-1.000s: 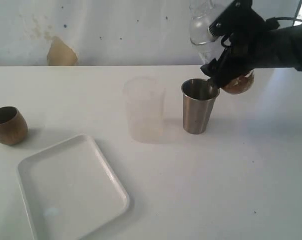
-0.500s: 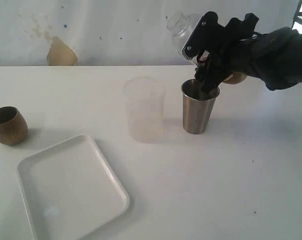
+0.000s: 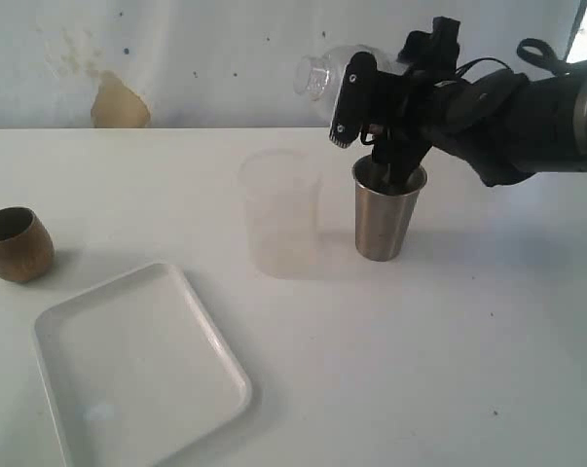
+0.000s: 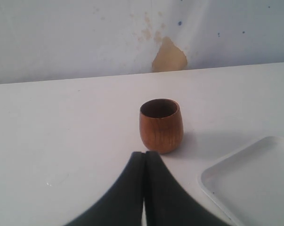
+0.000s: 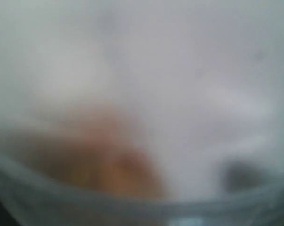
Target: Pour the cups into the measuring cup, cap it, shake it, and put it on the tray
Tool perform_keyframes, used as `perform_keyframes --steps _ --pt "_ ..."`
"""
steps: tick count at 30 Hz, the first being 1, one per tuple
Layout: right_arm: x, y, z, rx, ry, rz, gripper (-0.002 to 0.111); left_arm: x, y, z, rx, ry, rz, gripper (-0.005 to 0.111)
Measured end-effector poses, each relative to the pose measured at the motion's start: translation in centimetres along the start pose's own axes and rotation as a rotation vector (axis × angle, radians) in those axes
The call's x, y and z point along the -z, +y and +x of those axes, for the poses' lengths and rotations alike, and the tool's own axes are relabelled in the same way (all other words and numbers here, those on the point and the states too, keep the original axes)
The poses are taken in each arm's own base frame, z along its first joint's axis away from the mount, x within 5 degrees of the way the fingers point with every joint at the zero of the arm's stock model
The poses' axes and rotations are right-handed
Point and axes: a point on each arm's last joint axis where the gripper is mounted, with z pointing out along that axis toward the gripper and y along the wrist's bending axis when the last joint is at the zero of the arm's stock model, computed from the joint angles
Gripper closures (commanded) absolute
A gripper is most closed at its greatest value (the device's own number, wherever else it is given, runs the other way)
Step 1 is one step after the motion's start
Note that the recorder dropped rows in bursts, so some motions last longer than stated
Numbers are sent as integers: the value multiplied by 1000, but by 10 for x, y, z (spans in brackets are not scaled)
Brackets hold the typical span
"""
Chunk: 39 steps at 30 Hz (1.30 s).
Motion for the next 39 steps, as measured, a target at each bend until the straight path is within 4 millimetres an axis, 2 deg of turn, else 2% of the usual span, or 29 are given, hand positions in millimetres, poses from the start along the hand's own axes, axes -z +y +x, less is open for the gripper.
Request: perform_keyframes --steps 5,20,25,39 --pt "0 2 -3 43 -24 -15 108 0 0 0 0 0 0 107" --pt "-2 -6 -3 189 -12 106 108 0 0 0 0 0 0 107" --pt "-17 7 2 255 21 136 108 0 0 0 0 0 0 107" --pt "-27 15 3 373 24 208 108 0 0 0 0 0 0 107"
